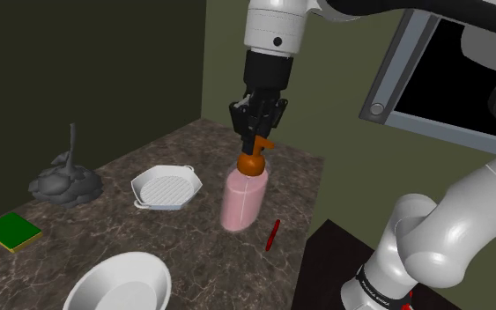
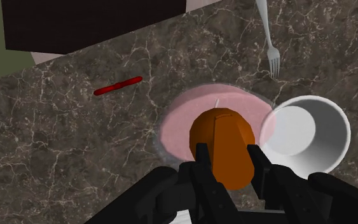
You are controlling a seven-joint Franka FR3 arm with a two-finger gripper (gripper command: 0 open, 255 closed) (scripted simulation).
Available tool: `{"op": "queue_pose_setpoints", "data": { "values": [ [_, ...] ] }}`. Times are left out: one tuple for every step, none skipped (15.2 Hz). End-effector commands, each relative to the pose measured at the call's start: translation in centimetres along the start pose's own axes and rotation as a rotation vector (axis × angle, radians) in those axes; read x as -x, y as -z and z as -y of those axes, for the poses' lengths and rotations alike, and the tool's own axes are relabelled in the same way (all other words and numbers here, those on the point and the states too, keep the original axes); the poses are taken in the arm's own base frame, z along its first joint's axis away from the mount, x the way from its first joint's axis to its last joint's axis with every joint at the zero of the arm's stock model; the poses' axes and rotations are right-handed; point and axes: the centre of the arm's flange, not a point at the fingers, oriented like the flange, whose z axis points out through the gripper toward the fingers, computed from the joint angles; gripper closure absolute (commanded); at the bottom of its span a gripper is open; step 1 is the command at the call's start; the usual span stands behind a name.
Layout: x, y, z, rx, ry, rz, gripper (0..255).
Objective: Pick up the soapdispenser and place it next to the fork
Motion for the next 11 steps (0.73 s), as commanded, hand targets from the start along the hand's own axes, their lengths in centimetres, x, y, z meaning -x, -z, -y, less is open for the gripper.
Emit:
{"op": "queue_pose_setpoints", "data": {
  "values": [
    [0.1, -1.0, 0.1, 0.000, 0.000, -0.001, 255],
    [0.1, -1.5, 0.1, 0.000, 0.000, -0.001, 255],
    [0.1, -2.1, 0.1, 0.000, 0.000, -0.001, 255],
    [0.0, -2.6, 0.1, 0.000, 0.000, -0.001, 255],
    [0.0, -3.1, 0.1, 0.000, 0.000, -0.001, 255],
    [0.0, -3.6, 0.0, 0.000, 0.000, -0.001, 255],
    [0.0, -4.2, 0.0, 0.000, 0.000, -0.001, 255],
    [0.0, -4.7, 0.0, 0.000, 0.000, -0.001, 255],
    [-0.1, -5.2, 0.0, 0.000, 0.000, -0.001, 255],
    [-0.1, -5.8, 0.0, 0.000, 0.000, -0.001, 255],
    [-0.1, -6.3, 0.0, 0.000, 0.000, -0.001, 255]
  ]
}}
